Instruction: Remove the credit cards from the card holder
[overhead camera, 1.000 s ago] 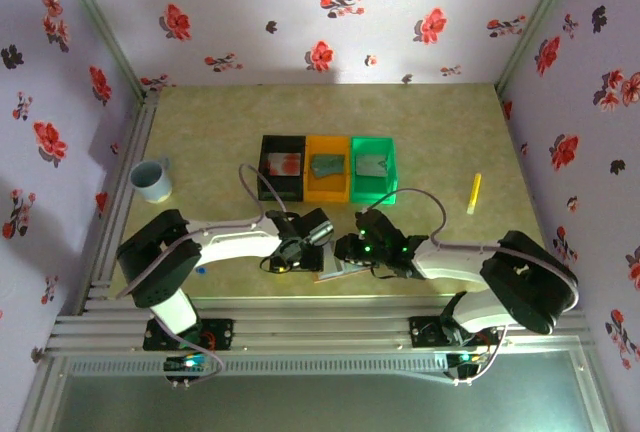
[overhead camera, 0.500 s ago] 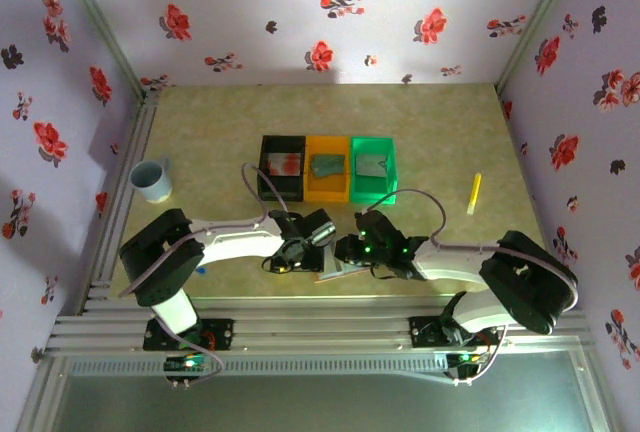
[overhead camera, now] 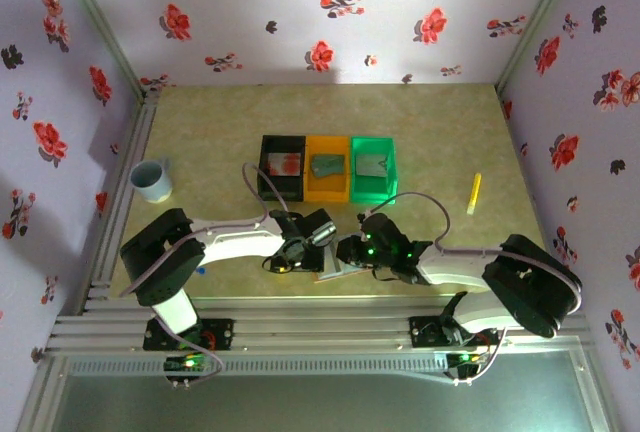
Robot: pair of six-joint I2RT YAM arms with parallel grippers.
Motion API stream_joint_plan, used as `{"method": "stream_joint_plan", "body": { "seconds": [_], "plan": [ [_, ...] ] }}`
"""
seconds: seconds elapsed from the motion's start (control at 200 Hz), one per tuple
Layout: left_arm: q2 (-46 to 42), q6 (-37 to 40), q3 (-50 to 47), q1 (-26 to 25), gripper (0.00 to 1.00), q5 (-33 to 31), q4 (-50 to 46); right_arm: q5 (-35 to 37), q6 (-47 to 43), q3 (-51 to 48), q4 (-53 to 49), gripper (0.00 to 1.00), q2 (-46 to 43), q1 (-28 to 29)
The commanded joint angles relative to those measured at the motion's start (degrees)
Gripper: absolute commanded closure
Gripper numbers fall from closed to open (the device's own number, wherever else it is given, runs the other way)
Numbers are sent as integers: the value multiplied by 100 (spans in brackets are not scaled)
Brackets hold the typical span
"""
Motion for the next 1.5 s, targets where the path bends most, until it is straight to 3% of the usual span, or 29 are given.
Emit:
{"method": "stream_joint_plan", "body": {
  "seconds": [0.0, 0.725, 0.865, 1.195, 1.285, 1.4, 1.495],
  "plan": [
    [835, -79, -390, -176, 20, 852, 1134, -652, 143, -73, 633, 86, -92, 88],
    [735, -77, -434, -181, 20, 852, 1147, -1090, 143, -329, 1265, 88, -391, 91],
    [691, -52, -456, -182, 20, 834, 1113, -952, -41, -297, 806, 87, -485, 95],
    [280, 70, -472, -96, 20, 488, 716, 157, -344, -134, -813, 79, -1300, 65],
    [165, 177, -449, -32, 20, 434, 650, 282, -358, -56, -1042, 77, -1348, 54],
    [114, 327, -412, 85, 20, 390, 543, 333, -348, 31, -1181, 68, -1247, 46],
    [84, 471, -394, 205, 20, 388, 485, 252, -341, 81, -1163, 67, -1122, 45]
  ]
}}
